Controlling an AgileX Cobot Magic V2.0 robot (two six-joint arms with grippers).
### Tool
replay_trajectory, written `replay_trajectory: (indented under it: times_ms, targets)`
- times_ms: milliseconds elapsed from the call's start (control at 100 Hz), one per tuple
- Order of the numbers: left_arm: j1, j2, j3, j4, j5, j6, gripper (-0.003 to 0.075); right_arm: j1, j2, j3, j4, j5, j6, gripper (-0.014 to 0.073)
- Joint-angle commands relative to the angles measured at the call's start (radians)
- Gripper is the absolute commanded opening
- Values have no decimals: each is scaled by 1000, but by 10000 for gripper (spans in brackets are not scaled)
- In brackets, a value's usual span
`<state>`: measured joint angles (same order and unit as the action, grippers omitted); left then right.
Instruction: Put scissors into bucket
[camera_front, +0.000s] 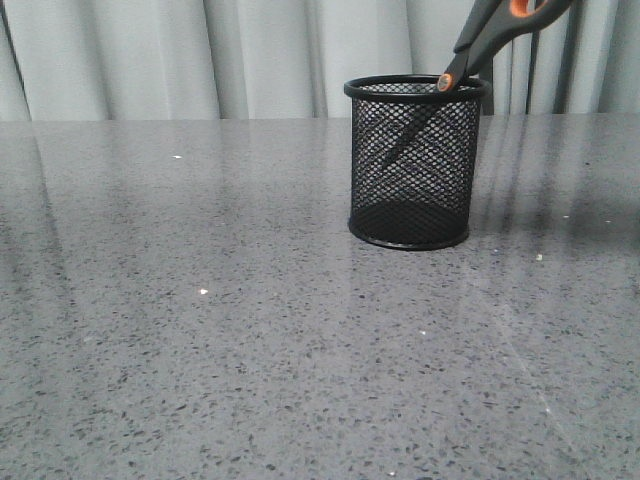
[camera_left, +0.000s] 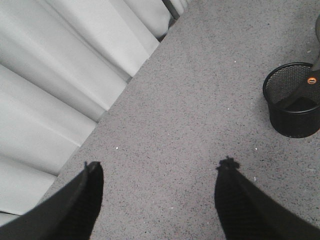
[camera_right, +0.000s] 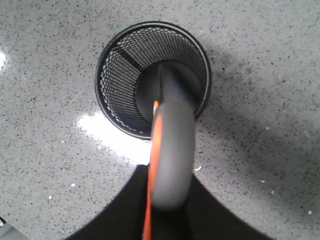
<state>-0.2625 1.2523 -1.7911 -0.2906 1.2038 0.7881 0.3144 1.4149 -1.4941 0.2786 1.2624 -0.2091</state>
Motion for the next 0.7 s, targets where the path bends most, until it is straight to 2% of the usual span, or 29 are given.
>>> replay_trajectory:
  times_ms: [0, 60, 130, 320, 560, 630, 690]
  targets:
    - [3, -14, -26, -31, -67, -12, 439, 1, -25, -24, 25, 35, -3, 251]
    - [3, -14, -26, -31, -67, -12, 439, 1, -25, -26, 26, 35, -3, 359]
    - [3, -14, -26, -31, -67, -12, 439, 1, -25, -36, 26, 35, -3, 404]
    - [3, -14, -26, -31, -65, -12, 439, -3, -33, -117, -10, 33, -3, 404]
    - [3, -14, -26, -33, -58, -12, 439, -3, -93, -215, -166, 26, 50, 398]
    - [3, -14, -26, -39, -57, -12, 439, -3, -120, -215, -185, 8, 65, 354]
    - [3, -14, -26, -43, -57, -12, 439, -3, -145, -215, -192, -13, 74, 276]
